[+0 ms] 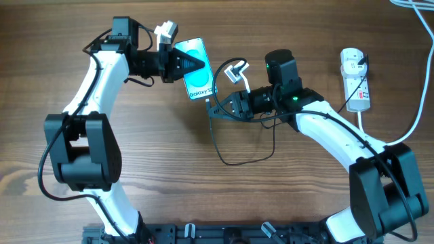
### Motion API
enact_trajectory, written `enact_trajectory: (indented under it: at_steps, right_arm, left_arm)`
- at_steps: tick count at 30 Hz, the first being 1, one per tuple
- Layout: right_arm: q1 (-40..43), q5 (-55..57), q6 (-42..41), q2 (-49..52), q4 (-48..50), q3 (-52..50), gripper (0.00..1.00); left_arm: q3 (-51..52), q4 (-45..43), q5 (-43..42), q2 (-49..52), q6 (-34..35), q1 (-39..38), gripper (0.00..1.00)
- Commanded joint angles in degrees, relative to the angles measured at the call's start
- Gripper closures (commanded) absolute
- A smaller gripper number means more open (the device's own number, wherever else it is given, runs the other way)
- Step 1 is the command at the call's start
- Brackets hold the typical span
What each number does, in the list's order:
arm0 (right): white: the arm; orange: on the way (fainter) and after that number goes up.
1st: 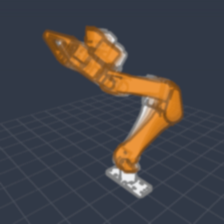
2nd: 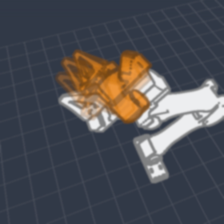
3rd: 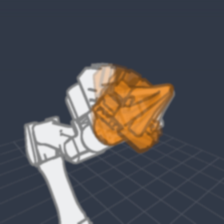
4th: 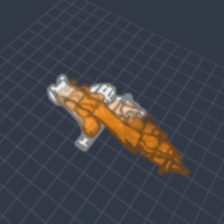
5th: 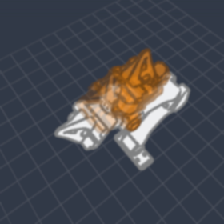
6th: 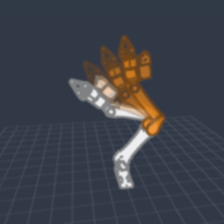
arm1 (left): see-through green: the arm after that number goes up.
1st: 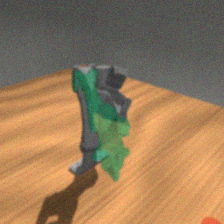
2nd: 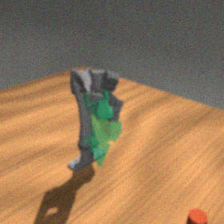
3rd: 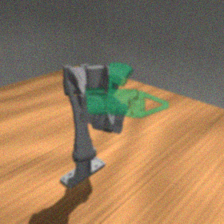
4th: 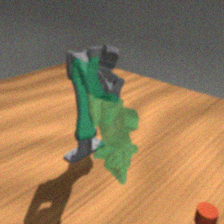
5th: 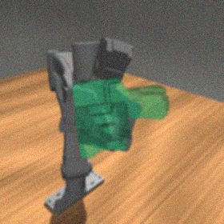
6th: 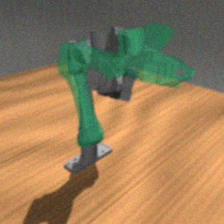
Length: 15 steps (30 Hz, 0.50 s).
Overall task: Plug charger to phone and switch on socket
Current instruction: 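Push the USB-C plug with the right gripper into the phone's bottom port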
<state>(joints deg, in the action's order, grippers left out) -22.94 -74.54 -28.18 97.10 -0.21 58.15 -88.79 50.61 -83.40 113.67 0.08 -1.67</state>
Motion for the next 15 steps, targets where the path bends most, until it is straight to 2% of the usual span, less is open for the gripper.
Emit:
enact_trajectory:
  at_steps: [1,15]
  right_arm:
    - [0.0,-0.5,1.5,0.5,0.0,-0.4,0.96]
    - [0.0,-0.5,1.2,0.5,-0.7,-0.4,0.96]
  left_arm:
    - [-0.8,0.1,-0.3,-1.3,-1.2,-0.9,0.96]
    - [-0.8,0.7,-1.0,-1.3,-1.1,-1.1,0.96]
